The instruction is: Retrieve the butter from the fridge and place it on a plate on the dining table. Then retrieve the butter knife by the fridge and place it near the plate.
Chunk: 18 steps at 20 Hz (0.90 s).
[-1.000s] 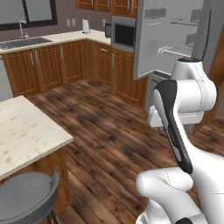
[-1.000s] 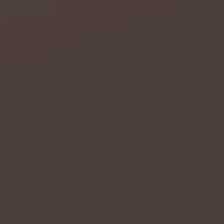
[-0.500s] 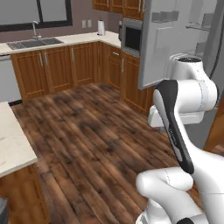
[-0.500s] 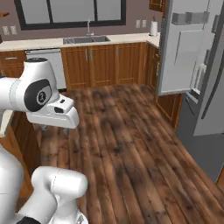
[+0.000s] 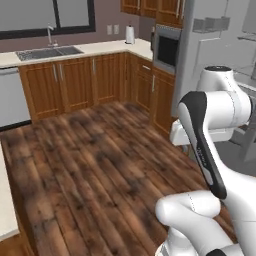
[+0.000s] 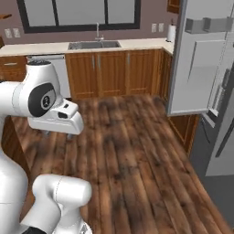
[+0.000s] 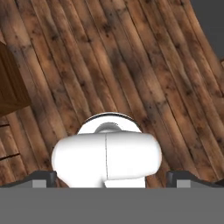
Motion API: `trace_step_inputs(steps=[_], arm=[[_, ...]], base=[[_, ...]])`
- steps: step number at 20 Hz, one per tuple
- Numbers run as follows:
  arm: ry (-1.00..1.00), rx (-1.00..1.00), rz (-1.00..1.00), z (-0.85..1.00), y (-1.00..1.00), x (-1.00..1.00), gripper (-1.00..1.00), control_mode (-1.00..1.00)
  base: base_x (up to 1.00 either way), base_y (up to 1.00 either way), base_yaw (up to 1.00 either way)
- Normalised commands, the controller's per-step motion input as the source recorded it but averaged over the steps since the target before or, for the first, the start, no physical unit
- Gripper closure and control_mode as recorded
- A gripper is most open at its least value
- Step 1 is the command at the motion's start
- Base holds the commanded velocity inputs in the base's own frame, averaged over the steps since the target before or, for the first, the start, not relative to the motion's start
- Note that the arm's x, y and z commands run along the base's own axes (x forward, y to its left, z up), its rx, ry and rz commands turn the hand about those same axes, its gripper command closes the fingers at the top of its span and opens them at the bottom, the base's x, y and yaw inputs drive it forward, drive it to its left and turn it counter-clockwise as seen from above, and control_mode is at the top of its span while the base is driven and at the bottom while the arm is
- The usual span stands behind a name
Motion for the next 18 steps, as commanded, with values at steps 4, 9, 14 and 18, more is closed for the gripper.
trace_step_inputs(steps=[4,9,14,18], arm=[[0.0,0.0,0.0,0.0,0.0,0.0,-1.0,1.0],[0.0,0.0,0.0,0.0,0.0,0.0,-1.0,1.0],[0.0,0.0,0.0,0.0,0.0,0.0,-1.0,1.0],[0.0,0.0,0.0,0.0,0.0,0.0,-1.0,1.0]], base=[[1.0,0.31,0.02],[1.0,-0.17,0.16],[1.0,0.0,0.05],[1.0,0.0,0.0]])
